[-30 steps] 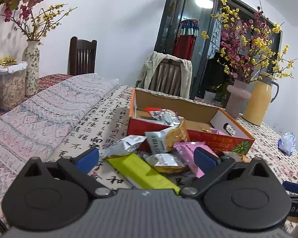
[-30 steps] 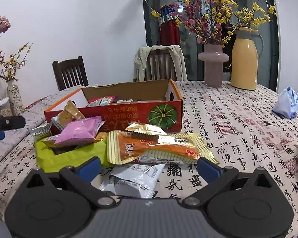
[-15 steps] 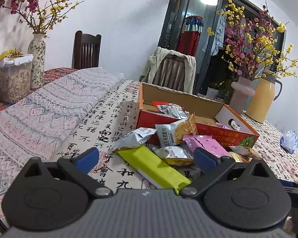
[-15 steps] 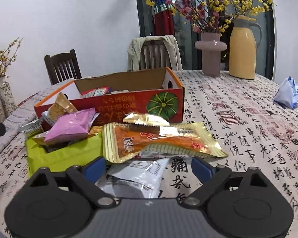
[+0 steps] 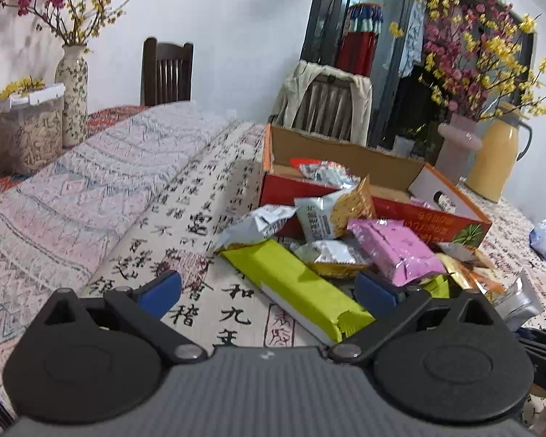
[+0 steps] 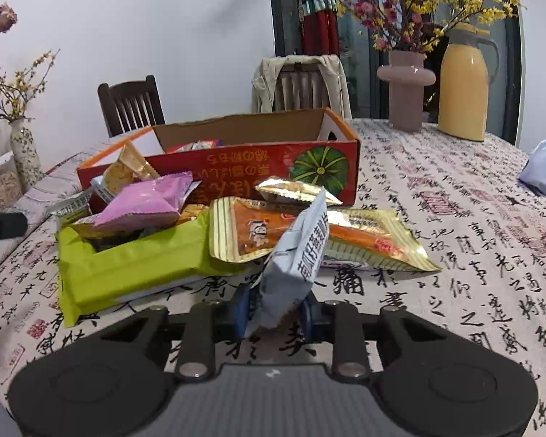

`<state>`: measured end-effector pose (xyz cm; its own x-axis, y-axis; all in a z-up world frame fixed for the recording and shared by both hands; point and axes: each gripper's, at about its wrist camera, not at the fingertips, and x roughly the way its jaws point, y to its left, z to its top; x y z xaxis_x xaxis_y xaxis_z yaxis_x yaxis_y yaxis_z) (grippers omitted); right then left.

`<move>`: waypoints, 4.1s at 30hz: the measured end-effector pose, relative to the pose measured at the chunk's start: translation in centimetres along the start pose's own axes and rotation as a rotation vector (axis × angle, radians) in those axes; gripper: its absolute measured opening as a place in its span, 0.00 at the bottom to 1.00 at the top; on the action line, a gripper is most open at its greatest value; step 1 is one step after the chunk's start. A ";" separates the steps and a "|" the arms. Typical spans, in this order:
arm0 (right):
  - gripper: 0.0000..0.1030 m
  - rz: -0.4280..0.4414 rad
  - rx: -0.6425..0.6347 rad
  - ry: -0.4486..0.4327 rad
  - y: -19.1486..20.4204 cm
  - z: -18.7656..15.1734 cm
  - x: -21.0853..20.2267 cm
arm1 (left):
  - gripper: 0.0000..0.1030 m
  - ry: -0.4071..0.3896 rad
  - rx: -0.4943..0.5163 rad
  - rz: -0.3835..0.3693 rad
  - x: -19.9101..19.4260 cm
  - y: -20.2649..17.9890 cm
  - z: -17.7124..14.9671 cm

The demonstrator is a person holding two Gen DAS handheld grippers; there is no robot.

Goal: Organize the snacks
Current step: 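Grasp the yellow-green bar with the left tool while the right lifts the blue-white packet, then lower the yellow-green bar into the box with left tool while right drops blue-white packet in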

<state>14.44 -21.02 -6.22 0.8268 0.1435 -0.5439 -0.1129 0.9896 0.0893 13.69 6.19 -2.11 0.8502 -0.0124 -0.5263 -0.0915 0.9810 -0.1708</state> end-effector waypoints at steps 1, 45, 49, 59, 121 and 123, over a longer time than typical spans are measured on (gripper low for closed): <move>0.20 0.000 -0.002 -0.008 -0.1 -0.1 -0.3 | 1.00 0.014 -0.004 0.003 0.3 -0.1 0.1; 0.13 0.045 -0.001 -0.107 -2.0 -1.5 -4.1 | 0.39 0.107 0.077 0.136 2.7 -1.9 -0.5; 0.13 0.045 -0.003 -0.113 -2.0 -1.5 -4.4 | 0.39 0.066 0.084 0.124 1.2 -2.0 -0.3; 0.13 0.037 -0.012 -0.140 -1.8 -1.1 -5.0 | 0.39 -0.010 0.107 0.088 -1.8 -2.7 0.6; 1.00 0.016 -0.079 -0.241 -0.2 12.3 7.5 | 1.00 -0.268 -0.015 0.029 5.7 -7.1 11.3; 1.00 0.014 -0.094 -0.255 -0.2 12.1 6.1 | 1.00 -0.279 0.000 0.015 4.5 -7.2 11.1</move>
<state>26.19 -20.47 0.50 0.9356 0.1611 -0.3143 -0.1660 0.9861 0.0115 23.94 1.21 6.03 0.9587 0.0559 -0.2789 -0.1051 0.9807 -0.1647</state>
